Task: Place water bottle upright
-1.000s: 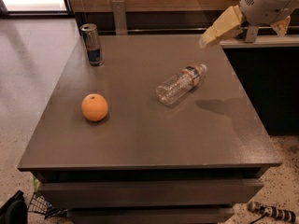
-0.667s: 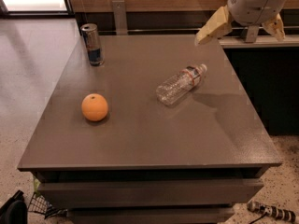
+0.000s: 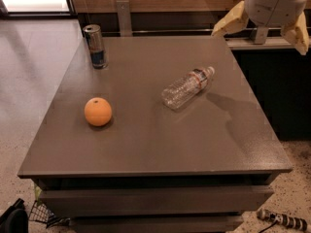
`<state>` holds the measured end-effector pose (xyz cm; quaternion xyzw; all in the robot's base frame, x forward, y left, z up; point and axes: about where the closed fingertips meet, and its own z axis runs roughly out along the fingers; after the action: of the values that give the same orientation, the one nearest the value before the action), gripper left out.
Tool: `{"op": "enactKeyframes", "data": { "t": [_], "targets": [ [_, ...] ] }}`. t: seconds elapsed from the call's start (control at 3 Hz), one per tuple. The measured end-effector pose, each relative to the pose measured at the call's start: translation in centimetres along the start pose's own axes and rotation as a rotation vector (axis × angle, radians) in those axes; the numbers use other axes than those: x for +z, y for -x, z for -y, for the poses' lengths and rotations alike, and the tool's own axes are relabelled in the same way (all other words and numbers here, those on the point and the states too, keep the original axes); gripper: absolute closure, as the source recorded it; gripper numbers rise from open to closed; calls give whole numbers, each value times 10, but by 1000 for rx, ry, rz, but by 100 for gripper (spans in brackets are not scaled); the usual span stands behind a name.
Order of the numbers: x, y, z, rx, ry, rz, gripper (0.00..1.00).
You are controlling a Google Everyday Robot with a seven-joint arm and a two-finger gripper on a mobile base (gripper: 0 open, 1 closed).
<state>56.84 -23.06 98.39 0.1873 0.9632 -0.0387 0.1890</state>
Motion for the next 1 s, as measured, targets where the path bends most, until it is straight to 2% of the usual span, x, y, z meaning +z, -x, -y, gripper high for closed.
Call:
{"op": "enactKeyframes", "data": {
  "t": [0.33, 0.67, 1.0],
  "targets": [
    [12, -1, -2, 225, 63, 55, 0],
    [23, 7, -16, 300, 173, 99, 0],
    [22, 9, -17, 297, 178, 106, 0]
  ]
}}
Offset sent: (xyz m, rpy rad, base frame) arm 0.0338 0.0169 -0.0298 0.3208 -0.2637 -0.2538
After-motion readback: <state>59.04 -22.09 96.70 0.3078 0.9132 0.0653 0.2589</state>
